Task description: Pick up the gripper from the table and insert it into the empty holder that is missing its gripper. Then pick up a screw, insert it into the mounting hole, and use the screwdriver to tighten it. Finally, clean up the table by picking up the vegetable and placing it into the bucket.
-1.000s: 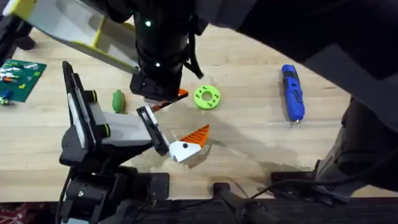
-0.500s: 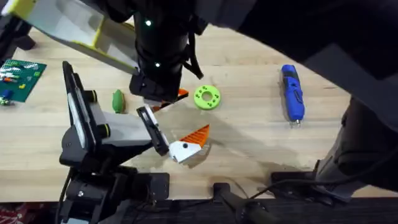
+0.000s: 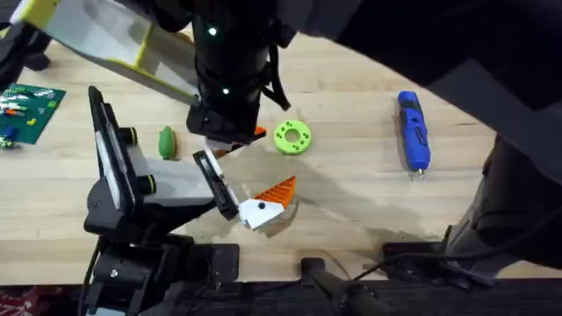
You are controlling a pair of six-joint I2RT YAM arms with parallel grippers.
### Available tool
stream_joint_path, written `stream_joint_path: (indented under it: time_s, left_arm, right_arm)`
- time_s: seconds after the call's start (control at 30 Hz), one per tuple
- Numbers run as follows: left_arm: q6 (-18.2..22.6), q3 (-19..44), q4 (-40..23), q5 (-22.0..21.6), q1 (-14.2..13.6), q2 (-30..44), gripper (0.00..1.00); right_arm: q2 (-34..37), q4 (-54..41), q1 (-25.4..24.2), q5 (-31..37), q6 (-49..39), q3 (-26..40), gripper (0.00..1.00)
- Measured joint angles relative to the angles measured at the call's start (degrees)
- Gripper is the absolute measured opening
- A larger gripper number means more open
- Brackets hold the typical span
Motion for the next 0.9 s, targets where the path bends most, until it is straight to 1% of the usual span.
stream_joint_path:
  time_s: [0.23,0.9]
  left_arm:
    - [0.00,0.00,0.00,-0.02,0.00,-0.01,0.990]
    - [0.00,0.00,0.00,-0.02,0.00,-0.01,0.990]
  right_arm:
    - [0.01,1.19,-0.11,0.00,-0.02,0.00,0.007]
    - [0.01,0.58,-0.11,0.00,-0.01,0.00,0.007]
